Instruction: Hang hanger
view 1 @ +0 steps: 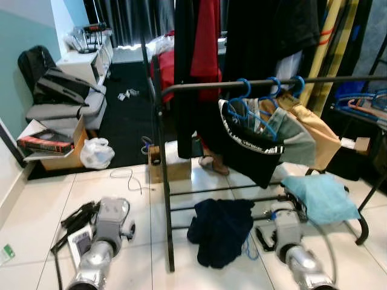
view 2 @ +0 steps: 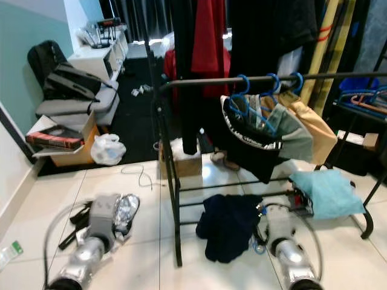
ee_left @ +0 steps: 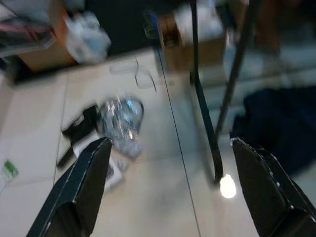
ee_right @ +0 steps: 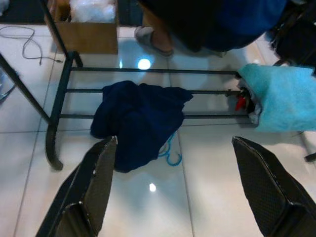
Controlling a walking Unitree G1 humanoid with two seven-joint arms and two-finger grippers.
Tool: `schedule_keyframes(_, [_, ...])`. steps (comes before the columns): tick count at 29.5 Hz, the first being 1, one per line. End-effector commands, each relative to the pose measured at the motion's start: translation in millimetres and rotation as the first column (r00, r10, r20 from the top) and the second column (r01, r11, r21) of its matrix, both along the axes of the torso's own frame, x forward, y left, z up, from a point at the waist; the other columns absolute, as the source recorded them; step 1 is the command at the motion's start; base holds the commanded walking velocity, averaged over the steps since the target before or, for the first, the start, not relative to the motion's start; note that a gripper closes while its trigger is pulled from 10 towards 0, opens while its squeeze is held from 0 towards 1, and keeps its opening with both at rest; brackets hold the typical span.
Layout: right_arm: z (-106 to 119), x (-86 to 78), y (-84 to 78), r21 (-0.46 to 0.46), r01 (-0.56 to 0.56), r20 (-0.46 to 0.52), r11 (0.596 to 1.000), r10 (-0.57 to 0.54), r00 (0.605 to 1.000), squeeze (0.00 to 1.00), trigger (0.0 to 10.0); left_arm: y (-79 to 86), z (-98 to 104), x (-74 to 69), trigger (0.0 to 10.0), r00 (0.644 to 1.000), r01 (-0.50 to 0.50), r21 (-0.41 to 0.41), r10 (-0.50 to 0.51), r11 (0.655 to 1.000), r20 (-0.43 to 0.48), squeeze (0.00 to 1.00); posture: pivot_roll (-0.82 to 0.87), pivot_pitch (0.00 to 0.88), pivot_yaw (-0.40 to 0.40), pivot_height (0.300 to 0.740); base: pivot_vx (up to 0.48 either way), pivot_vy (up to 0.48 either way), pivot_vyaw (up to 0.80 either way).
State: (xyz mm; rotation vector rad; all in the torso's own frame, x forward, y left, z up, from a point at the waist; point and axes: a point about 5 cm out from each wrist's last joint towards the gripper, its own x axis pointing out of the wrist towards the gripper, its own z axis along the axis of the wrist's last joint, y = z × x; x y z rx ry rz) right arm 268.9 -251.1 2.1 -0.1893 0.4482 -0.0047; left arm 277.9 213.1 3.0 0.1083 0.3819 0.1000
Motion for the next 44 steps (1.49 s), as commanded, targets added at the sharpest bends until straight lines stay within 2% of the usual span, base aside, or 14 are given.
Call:
schedule_keyframes(1, [-7, -14.2, 1.4, 0.045, 0.005, 0.037, 0.999, -0.007, 0.999, 0.00, 10.0, 10.3, -14, -19.9, 10.0, 0.999, -0.043, -0.028, 0.043, 0.999, -0.026, 0.00, -0.01, 0.000, 0.016, 0.740, 0.000, 0.000, 0.00])
schedule_keyframes(9, [-15, -26.8, 2.4, 0.120, 0.011, 0.054, 0.993, -0.017, 0.998, 0.00, 10.0, 18.2, -23, -35.0, 10.0, 0.999, -0.042, -0.109, 0.040, 0.993, -0.021, 0.00, -0.02, 0.000, 0.028, 0.740, 0.000, 0.000, 0.00])
schedule_keyframes(11, [-21, -34.4, 1.2, 0.214, 0.043, 0.032, 0.976, -0.051, 0.998, 0.00, 10.0, 19.4, -27, -43.5, 10.0, 0.999, -0.029, -0.139, 0.026, 0.990, -0.030, 0.00, -0.02, 0.000, 0.032, 0.740, 0.000, 0.000, 0.00])
schedule_keyframes(19, [-30, -48.0, 1.3, 0.276, 0.056, -0.005, 0.960, -0.056, 0.998, 0.00, 10.0, 21.3, -34, -58.1, 10.0, 0.999, -0.025, -0.145, 0.018, 0.989, -0.048, 0.00, -0.02, 0.000, 0.023, 0.740, 0.000, 0.000, 0.00])
schedule_keyframes(21, [-47, -79.9, 3.3, 0.314, 0.070, -0.061, 0.947, -0.053, 0.997, 0.00, 10.0, 25.0, -48, -91.7, 10.0, 0.997, -0.032, -0.152, 0.021, 0.988, -0.074, 0.00, 0.00, 0.000, 0.001, 0.740, 0.000, 0.000, 0.00])
schedule_keyframes(22, [-47, -79.9, 3.3, 0.314, 0.070, -0.061, 0.947, -0.053, 0.997, 0.00, 10.0, 25.0, -48, -91.7, 10.0, 0.997, -0.032, -0.152, 0.021, 0.988, -0.074, 0.00, 0.00, 0.000, 0.001, 0.740, 0.000, 0.000, 0.00])
schedule_keyframes(23, [-55, -98.6, 4.4, 0.331, 0.081, -0.087, 0.940, -0.055, 0.995, 0.00, 10.0, 26.2, -54, -111.1, 10.0, 0.996, -0.034, -0.157, 0.021, 0.987, -0.086, 0.00, 0.00, 0.000, -0.003, 0.740, 0.000, 0.000, 0.00])
schedule_keyframes(24, [-55, -98.6, 4.4, 0.331, 0.081, -0.087, 0.940, -0.055, 0.995, 0.00, 10.0, 26.2, -54, -111.1, 10.0, 0.996, -0.034, -0.157, 0.021, 0.987, -0.086, 0.00, 0.00, 0.000, -0.003, 0.740, 0.000, 0.000, 0.00])
schedule_keyframes(25, [-61, -113.4, 5.8, 0.342, 0.082, -0.107, 0.936, -0.048, 0.993, 0.00, 10.0, 26.4, -58, -126.3, 10.0, 0.996, -0.032, -0.161, 0.017, 0.986, -0.091, 0.00, 0.00, 0.000, -0.002, 0.740, 0.000, 0.000, 0.00])
schedule_keyframes(28, [-66, -127.9, 6.7, 0.349, 0.081, -0.127, 0.934, -0.038, 0.991, 0.00, 10.0, 25.9, -61, -141.4, 10.0, 0.995, -0.038, -0.170, 0.021, 0.985, -0.099, 0.00, -0.01, 0.000, 0.002, 0.740, 0.000, 0.000, 0.00])
schedule_keyframes(30, [-78, -160.0, 8.9, 0.384, 0.115, -0.201, 0.916, -0.039, 0.979, 0.00, 10.0, 17.1, -69, -169.7, 10.0, 0.991, -0.031, -0.213, 0.002, 0.977, -0.132, 0.00, 0.01, 0.000, 0.001, 0.740, 0.000, 0.000, 0.00])
schedule_keyframes(32, [-82, -173.9, 10.5, 0.405, 0.143, -0.236, 0.903, -0.048, 0.971, 0.00, 10.0, 11.3, -71, -180.1, 10.0, 0.989, -0.033, -0.237, -0.001, 0.971, -0.145, 0.00, 0.01, 0.000, 0.000, 0.740, 0.000, 0.000, 0.00])
schedule_keyframes(39, [-71, -151.3, 12.6, 0.416, 0.082, -0.149, 0.906, -0.022, 0.989, 0.00, 10.0, 7.0, -55, -160.1, 10.0, 0.998, 0.015, -0.204, -0.028, 0.979, -0.060, 0.00, 0.02, 0.000, -0.029, 0.740, 0.000, 0.000, 0.00])
schedule_keyframes(44, [-57, -112.3, 18.0, 0.393, 0.054, -0.069, 0.918, -0.029, 0.997, 0.00, 10.0, 11.3, -52, -129.9, 10.0, 0.999, -0.007, -0.181, 0.000, 0.983, -0.039, 0.00, 0.01, 0.000, -0.008, 0.740, 0.000, 0.000, 0.00])
